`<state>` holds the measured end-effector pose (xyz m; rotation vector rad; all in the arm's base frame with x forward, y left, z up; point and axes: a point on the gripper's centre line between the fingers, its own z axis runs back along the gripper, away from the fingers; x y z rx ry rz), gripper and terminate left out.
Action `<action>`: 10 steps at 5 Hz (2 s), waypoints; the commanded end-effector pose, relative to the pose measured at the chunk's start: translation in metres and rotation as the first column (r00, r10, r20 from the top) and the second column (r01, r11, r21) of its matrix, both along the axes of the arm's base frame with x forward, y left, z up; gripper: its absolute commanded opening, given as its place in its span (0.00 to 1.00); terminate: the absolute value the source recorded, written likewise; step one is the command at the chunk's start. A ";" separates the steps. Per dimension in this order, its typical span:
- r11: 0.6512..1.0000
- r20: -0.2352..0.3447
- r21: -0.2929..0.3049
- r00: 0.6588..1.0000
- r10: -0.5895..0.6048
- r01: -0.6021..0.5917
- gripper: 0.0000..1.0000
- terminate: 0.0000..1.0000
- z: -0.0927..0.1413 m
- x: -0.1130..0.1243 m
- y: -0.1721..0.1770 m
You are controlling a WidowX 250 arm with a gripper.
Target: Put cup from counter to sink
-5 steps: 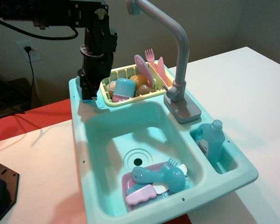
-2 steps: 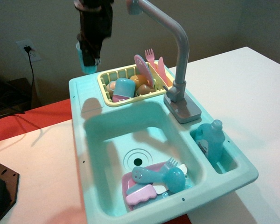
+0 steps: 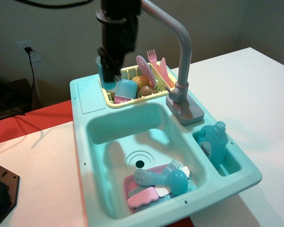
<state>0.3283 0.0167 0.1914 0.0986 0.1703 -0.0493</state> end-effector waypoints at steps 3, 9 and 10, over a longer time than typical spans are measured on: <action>0.997 0.008 -0.003 0.997 -0.080 0.080 0.00 0.00 -0.038 -0.004 -0.055; 0.998 -0.043 0.065 0.999 0.000 0.003 1.00 0.00 -0.078 0.011 -0.045; 0.998 -0.052 0.068 0.999 0.015 -0.011 1.00 1.00 -0.069 0.002 -0.033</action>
